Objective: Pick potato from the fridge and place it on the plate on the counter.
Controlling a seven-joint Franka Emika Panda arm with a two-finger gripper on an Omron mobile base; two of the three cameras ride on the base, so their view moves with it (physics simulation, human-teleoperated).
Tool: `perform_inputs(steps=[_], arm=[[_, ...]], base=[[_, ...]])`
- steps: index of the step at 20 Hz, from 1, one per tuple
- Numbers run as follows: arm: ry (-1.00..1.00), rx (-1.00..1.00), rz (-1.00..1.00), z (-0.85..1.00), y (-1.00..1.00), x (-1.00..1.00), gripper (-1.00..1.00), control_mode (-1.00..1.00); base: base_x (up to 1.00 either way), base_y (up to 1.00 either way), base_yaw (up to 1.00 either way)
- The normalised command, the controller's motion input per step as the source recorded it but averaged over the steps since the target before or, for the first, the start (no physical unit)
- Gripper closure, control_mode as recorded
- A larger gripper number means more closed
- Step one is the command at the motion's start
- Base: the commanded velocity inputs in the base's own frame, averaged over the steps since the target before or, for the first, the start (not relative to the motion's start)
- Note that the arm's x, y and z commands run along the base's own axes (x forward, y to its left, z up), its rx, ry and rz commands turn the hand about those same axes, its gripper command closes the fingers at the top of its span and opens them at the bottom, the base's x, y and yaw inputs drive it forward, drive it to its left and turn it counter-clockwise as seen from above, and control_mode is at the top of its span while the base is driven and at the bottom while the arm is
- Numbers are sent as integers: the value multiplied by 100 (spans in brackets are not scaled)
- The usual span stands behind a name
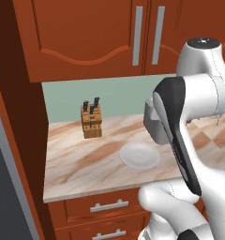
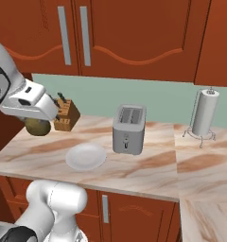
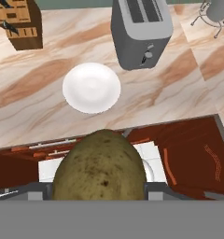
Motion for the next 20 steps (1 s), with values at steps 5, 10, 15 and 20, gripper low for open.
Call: perform_inputs(steps=[5, 10, 15, 20], arm=[[0, 3, 4, -14, 0, 27, 100, -100], [0, 13, 6, -49, 0, 25, 100, -100], [-1, 3, 1, -81, -8, 48, 100, -100], [-3, -1, 0, -68, -9, 62, 100, -100]], base=[[0, 0, 0], [0, 0, 0], [0, 0, 0], [0, 0, 0]])
